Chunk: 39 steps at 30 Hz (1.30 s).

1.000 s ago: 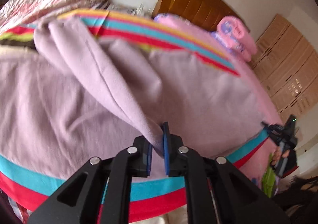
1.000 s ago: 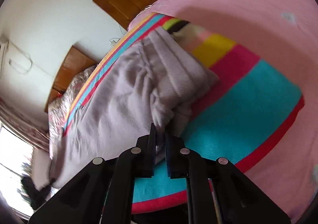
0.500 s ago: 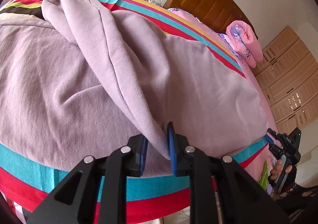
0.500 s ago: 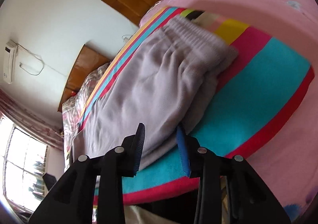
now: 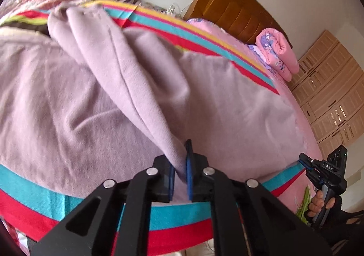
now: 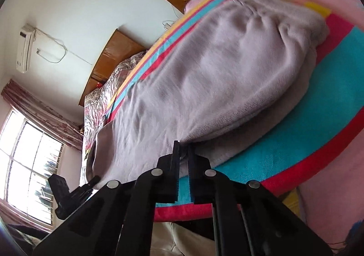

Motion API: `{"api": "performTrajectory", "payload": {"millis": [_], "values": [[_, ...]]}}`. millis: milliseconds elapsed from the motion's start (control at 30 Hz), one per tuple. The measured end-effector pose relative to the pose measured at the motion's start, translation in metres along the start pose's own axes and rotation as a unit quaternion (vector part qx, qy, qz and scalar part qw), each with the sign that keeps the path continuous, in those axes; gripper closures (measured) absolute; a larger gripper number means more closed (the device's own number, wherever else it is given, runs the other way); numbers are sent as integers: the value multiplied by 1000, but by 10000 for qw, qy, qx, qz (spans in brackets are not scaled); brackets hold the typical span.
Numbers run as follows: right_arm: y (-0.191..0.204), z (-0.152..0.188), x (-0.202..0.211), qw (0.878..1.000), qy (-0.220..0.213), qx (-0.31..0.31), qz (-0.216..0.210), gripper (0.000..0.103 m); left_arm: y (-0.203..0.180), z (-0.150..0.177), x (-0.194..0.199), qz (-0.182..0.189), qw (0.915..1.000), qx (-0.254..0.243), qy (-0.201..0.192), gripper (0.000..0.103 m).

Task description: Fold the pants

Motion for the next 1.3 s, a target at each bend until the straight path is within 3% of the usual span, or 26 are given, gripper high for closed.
{"api": "performTrajectory", "payload": {"millis": [200, 533, 567, 633, 700, 733, 833, 867, 967, 1033, 1100, 1167, 1300], "values": [[-27, 4, -14, 9991, 249, -177, 282, 96, 4, 17, -16, -58, 9988, -59, 481, 95], [-28, 1, -17, 9987, 283, -127, 413, 96, 8, 18, -22, 0, 9989, -24, 463, 93], [-22, 4, -20, 9986, 281, -100, 439, 95, 7, 19, -20, 18, 9989, -11, 475, 91], [-20, 4, -11, 9979, 348, -2, 544, 65, 10, 17, -18, 159, 9987, 69, 488, 77], [-13, 0, 11, 9976, 49, 206, 655, 54, 11, 14, -9, 144, 9990, 101, 401, 29], [-4, -4, 22, 9965, -210, 420, 686, 54, 13, 10, 0, -12, 9997, 106, 237, 23], [38, -14, 33, 9895, -682, 1187, 472, 54, 25, -1, 20, -159, 9996, 178, -132, 18], [57, -15, 23, 9860, -619, 1520, 282, 54, 33, -8, 25, -255, 9988, 290, -286, 15], [84, -9, -20, 9776, -156, 2061, 408, 54, 54, -31, 28, -716, 9947, 556, -492, 8], [87, 5, -60, 9702, 529, 2316, 476, 54, 64, -51, 27, -990, 9910, 713, -557, 7], [77, 21, -96, 9569, 1085, 2524, 936, 53, 72, -76, 22, -1190, 9881, 812, -535, 5], [82, 23, -95, 9521, 904, 2790, 862, 48, 80, -101, 19, -1360, 9866, 726, -533, 4], [75, 4, -84, 9623, 854, 2488, 693, 45, 99, -160, -15, -1849, 9814, 475, -205, 4]]}}
Point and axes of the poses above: each gripper's, at about its wrist camera, not at the fingertips, and x roughly against the way its jaws point, y to its left, z to its underside, the point moved 3 cm from there along -x, roughly the way its jaws point, and after that the axes turned 7 degrees about -x, right-handed, at the moved point
